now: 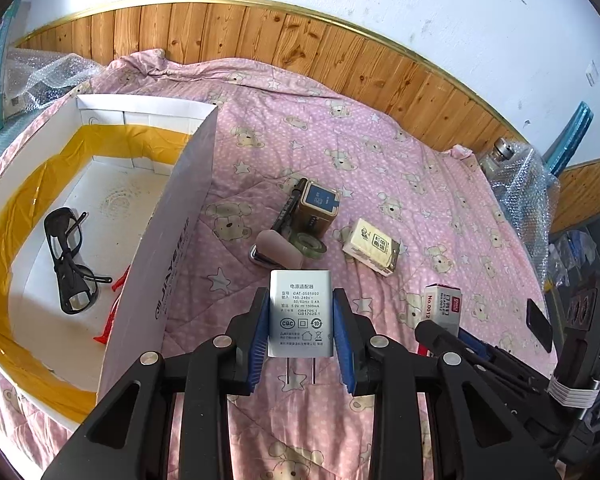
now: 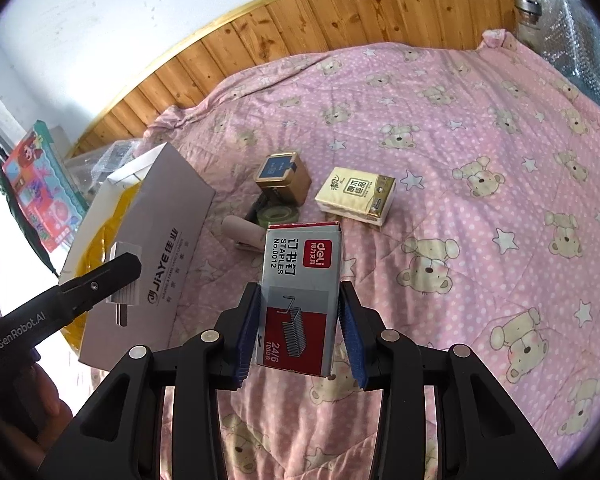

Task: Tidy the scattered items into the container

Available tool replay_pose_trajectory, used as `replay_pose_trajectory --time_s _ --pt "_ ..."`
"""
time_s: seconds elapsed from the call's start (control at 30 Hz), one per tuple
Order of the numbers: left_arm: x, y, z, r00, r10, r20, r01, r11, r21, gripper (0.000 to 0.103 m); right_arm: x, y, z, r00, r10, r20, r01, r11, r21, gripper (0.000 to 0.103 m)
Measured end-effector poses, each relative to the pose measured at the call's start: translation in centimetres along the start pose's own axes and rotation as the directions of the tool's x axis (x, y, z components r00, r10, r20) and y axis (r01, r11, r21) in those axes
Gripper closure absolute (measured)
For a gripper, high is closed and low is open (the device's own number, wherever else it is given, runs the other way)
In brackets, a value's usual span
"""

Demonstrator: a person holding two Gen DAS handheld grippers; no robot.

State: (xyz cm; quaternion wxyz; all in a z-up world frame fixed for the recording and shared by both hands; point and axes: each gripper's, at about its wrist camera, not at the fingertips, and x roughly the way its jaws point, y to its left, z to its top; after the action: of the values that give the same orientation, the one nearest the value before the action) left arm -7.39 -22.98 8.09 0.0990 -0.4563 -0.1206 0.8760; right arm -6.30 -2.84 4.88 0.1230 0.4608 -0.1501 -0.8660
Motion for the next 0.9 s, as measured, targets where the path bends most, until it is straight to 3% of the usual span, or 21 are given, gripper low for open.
replay_pose_trajectory --time_s 0.9 --pt "-5.8 2.4 -0.8 0.994 -0.037 0.099 0.041 0.998 -0.039 0.072 -2.5 6.3 -1.4 0.999 0.027 0.028 -0.023 0.992 -0.122 0.063"
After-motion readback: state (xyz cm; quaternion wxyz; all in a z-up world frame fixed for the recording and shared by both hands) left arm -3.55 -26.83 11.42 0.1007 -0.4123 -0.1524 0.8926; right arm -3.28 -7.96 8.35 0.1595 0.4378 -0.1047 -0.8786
